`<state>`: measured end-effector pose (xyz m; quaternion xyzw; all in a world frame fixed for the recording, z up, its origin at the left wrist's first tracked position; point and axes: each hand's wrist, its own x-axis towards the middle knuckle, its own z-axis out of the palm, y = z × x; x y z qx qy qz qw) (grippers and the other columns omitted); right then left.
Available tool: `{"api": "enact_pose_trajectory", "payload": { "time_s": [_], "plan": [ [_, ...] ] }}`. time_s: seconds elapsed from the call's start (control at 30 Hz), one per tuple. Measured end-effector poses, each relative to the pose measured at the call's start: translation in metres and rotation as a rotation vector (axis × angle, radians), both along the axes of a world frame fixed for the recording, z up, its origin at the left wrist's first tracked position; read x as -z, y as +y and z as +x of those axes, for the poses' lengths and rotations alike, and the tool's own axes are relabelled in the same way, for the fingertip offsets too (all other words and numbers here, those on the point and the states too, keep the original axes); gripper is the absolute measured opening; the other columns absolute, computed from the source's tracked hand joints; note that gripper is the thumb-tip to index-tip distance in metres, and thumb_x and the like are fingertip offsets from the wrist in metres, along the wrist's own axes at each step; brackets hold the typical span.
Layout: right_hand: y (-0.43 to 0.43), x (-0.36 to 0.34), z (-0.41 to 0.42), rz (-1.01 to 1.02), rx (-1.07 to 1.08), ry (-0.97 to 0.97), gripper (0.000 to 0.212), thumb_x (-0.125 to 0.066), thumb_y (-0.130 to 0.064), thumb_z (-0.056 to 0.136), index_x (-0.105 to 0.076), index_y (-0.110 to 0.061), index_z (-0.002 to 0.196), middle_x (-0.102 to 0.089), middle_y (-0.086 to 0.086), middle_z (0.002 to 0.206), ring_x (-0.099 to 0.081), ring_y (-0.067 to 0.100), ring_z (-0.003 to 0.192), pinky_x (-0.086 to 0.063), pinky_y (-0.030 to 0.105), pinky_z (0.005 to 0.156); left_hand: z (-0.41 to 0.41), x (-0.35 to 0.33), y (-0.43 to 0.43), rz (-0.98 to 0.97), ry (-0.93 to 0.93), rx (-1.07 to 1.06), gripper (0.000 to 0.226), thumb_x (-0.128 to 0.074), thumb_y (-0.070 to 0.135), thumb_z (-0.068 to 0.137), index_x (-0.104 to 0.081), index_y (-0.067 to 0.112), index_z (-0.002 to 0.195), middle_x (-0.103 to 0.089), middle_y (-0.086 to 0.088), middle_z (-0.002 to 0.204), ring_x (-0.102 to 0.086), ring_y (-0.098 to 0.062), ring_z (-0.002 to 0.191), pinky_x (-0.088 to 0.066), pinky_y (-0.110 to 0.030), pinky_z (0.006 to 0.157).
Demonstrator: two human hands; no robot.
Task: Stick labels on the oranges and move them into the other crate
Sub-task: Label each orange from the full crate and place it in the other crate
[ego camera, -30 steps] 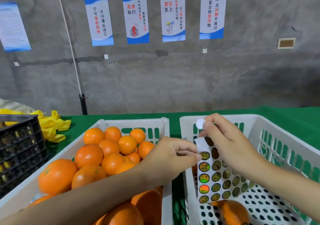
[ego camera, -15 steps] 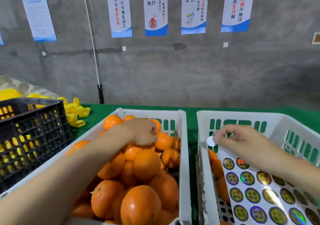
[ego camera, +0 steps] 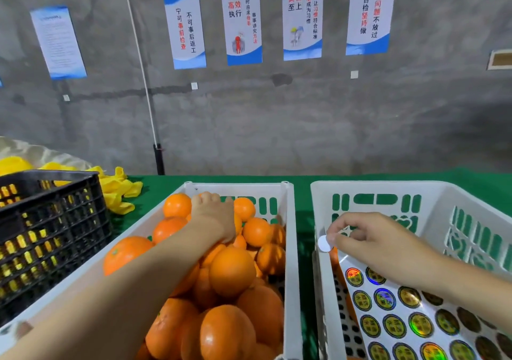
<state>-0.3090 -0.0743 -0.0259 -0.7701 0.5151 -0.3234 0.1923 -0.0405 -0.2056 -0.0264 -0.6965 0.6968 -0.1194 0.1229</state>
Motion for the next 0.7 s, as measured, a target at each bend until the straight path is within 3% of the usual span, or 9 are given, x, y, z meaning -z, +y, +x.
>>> {"api": "enact_pose_trajectory", "payload": {
  "time_s": [0.07,0.23,0.3,0.4,0.53,0.6,0.7],
  "plan": [
    [-0.001,0.001,0.001,-0.014,0.005,0.001,0.007,-0.055,-0.051,0.089,-0.062,-0.048,0.089,-0.046,-0.004,0.046,-0.029,0.007,0.034,-0.028,0.013,0.040,-0.002,0.001,-0.001,-0.021,-0.021,-0.018,0.078,-0.067,0.054,0.087,-0.036,0.020,0.151,-0.032,-0.014,0.155,-0.027,-0.039,0.144,-0.025,-0.050,0.115],
    [-0.005,-0.001,-0.006,-0.118,0.146,0.015,0.015,-0.057,-0.057,0.083,-0.061,-0.048,0.095,-0.044,-0.007,0.046,-0.037,0.006,0.038,-0.032,0.015,0.046,0.001,-0.007,0.014,-0.203,0.151,0.120,0.080,-0.066,0.064,0.083,-0.038,0.021,0.144,-0.047,-0.009,0.144,-0.042,-0.032,0.133,-0.032,-0.047,0.110],
    [-0.006,-0.004,-0.008,-0.193,0.229,0.045,0.019,-0.055,-0.057,0.084,-0.061,-0.044,0.096,-0.047,-0.009,0.046,-0.042,0.006,0.040,-0.035,0.021,0.047,-0.001,-0.015,0.023,-0.314,0.427,0.236,0.068,-0.066,0.063,0.083,-0.040,0.025,0.134,-0.061,-0.003,0.126,-0.058,-0.026,0.114,-0.045,-0.047,0.101],
    [-0.002,-0.011,-0.007,-0.339,0.354,0.101,0.021,-0.051,-0.059,0.085,-0.061,-0.043,0.095,-0.052,-0.013,0.049,-0.052,0.002,0.049,-0.045,0.030,0.050,-0.016,-0.026,0.043,-0.253,0.930,0.402,0.063,-0.069,0.066,0.078,-0.040,0.035,0.124,-0.063,0.010,0.102,-0.065,-0.013,0.088,-0.057,-0.040,0.077],
    [0.004,-0.022,-0.006,-0.433,0.432,0.192,0.037,-0.044,-0.059,0.086,-0.065,-0.037,0.106,-0.048,-0.010,0.047,-0.050,0.003,0.049,-0.043,0.028,0.051,-0.046,-0.023,0.067,-0.091,1.233,0.523,0.056,-0.067,0.080,0.059,-0.046,0.054,0.104,-0.066,0.020,0.093,-0.069,0.000,0.079,-0.053,-0.021,0.063],
    [0.006,-0.024,-0.004,-0.437,0.429,0.233,0.044,-0.042,-0.059,0.088,-0.063,-0.035,0.117,-0.051,-0.010,0.049,-0.054,0.004,0.053,-0.050,0.030,0.057,-0.057,-0.013,0.071,0.029,1.337,0.513,0.053,-0.069,0.080,0.059,-0.051,0.053,0.100,-0.067,0.017,0.096,-0.070,-0.004,0.081,-0.060,-0.031,0.072],
    [0.009,-0.025,-0.002,-0.471,0.425,0.263,0.045,-0.040,-0.058,0.090,-0.063,-0.034,0.120,-0.061,-0.010,0.057,-0.060,0.008,0.059,-0.052,0.030,0.060,-0.063,0.000,0.075,0.116,1.305,0.513,0.059,-0.065,0.083,0.059,-0.049,0.051,0.106,-0.065,0.017,0.104,-0.067,-0.004,0.093,-0.059,-0.037,0.088]
  ]
}}
